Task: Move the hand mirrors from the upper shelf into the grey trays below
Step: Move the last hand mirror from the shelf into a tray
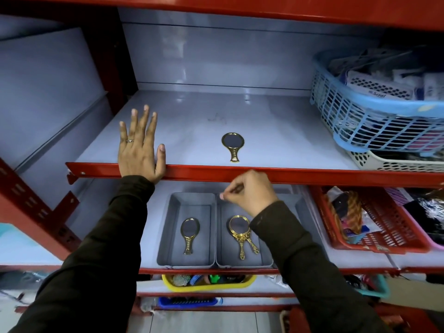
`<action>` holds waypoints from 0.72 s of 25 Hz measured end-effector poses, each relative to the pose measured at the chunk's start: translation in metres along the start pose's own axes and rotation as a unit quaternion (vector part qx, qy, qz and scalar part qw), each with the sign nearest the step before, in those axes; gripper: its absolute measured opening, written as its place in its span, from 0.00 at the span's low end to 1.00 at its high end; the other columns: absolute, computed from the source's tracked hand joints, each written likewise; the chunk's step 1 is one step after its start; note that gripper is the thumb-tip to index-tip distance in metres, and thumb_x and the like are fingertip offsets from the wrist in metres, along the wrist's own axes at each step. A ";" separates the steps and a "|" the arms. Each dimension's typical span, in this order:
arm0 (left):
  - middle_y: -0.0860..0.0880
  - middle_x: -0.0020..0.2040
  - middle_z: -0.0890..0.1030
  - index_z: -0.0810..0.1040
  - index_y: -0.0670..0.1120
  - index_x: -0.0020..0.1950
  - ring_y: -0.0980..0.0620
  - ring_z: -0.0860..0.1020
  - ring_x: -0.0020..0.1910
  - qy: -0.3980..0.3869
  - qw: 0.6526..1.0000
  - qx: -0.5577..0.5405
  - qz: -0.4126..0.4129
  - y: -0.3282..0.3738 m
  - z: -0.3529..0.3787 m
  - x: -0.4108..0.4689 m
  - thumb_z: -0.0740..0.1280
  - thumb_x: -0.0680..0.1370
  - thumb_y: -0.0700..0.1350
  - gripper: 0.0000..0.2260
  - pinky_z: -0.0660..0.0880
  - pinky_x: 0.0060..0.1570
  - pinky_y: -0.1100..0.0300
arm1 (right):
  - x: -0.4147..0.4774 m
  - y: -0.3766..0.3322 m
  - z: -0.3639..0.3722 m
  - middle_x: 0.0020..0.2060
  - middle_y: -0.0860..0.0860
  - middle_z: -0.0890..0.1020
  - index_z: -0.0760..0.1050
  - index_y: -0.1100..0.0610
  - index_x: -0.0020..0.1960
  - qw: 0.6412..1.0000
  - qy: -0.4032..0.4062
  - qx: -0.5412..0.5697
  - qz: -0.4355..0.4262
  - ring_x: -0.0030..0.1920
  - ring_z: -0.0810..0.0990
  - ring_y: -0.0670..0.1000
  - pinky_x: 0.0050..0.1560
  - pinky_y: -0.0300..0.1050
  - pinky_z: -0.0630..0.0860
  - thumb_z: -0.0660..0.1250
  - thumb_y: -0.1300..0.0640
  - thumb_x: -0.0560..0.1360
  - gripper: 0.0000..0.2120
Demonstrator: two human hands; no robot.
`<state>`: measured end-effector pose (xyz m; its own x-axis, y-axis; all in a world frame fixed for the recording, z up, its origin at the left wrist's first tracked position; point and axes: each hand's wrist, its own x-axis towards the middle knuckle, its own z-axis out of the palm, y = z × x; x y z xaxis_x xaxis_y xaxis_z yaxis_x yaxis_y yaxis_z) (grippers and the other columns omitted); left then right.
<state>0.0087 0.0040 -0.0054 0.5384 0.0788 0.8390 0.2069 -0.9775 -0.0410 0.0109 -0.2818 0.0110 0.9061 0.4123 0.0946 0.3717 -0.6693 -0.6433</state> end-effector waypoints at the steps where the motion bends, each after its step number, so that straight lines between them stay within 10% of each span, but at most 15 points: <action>1: 0.47 0.80 0.54 0.54 0.45 0.80 0.46 0.50 0.80 -0.001 1.000 0.000 -0.001 0.000 -0.001 0.000 0.51 0.78 0.52 0.30 0.43 0.78 0.48 | 0.004 -0.016 -0.011 0.33 0.45 0.86 0.85 0.53 0.36 0.999 0.017 0.012 -0.029 0.35 0.82 0.43 0.43 0.39 0.81 0.79 0.50 0.65 0.07; 7: 0.47 0.80 0.54 0.54 0.45 0.80 0.46 0.50 0.80 -0.012 1.000 -0.007 0.002 -0.002 -0.001 0.001 0.50 0.78 0.52 0.30 0.43 0.78 0.48 | 0.069 -0.044 -0.039 0.39 0.51 0.85 0.84 0.57 0.41 0.984 0.169 -0.047 0.009 0.40 0.84 0.52 0.44 0.43 0.81 0.75 0.51 0.68 0.09; 12: 0.47 0.80 0.54 0.55 0.45 0.80 0.45 0.51 0.80 -0.008 1.000 -0.017 0.008 -0.003 0.002 0.000 0.50 0.78 0.53 0.30 0.45 0.78 0.46 | 0.107 -0.028 -0.029 0.53 0.57 0.83 0.77 0.60 0.58 0.977 0.050 -0.143 0.153 0.53 0.83 0.58 0.47 0.46 0.78 0.77 0.47 0.66 0.26; 18: 0.47 0.80 0.54 0.54 0.45 0.80 0.45 0.51 0.80 -0.008 1.000 -0.011 0.010 -0.005 0.003 0.001 0.50 0.78 0.53 0.30 0.46 0.78 0.45 | 0.119 -0.033 -0.035 0.42 0.56 0.81 0.78 0.62 0.53 0.977 0.032 -0.115 0.174 0.46 0.84 0.57 0.39 0.43 0.75 0.77 0.53 0.66 0.20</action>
<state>0.0104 0.0090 -0.0061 0.5557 0.0618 0.8290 0.1780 -0.9830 -0.0460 0.1139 -0.2321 0.0696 0.9939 0.0995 -0.0478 0.0667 -0.8866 -0.4577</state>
